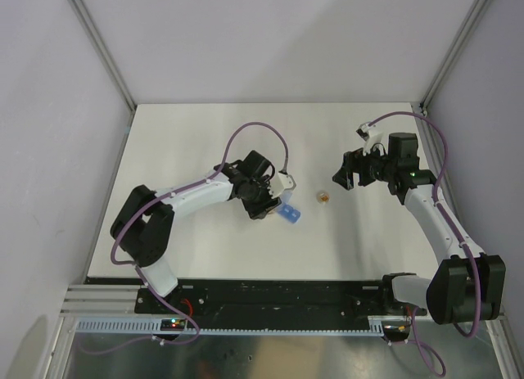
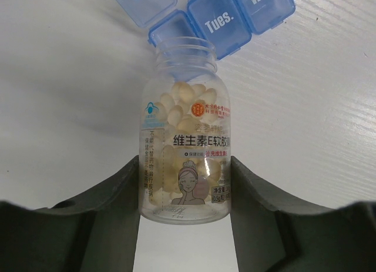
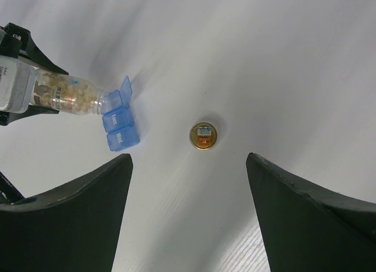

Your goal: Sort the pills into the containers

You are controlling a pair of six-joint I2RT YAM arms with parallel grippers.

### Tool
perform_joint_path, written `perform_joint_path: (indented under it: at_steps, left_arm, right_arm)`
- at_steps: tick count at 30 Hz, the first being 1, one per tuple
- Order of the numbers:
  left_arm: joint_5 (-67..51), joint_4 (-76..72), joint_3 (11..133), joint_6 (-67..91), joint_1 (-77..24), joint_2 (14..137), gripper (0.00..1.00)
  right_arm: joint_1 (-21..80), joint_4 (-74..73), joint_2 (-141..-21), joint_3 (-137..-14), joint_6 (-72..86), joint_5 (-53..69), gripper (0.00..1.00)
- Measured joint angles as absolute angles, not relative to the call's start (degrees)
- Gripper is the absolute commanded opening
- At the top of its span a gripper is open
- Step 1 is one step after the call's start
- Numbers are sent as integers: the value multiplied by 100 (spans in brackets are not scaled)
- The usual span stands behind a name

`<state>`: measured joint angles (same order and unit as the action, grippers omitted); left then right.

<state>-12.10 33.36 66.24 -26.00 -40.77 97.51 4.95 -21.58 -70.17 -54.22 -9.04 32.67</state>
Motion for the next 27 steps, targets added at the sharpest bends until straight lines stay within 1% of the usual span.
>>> perform_joint_path:
  at_steps: [27]
  left_arm:
    - [-1066,3546,6810,-2676,-4130,9760,0]
  right_arm:
    - [440,-2161,-7017,-5422,-902,3352,87]
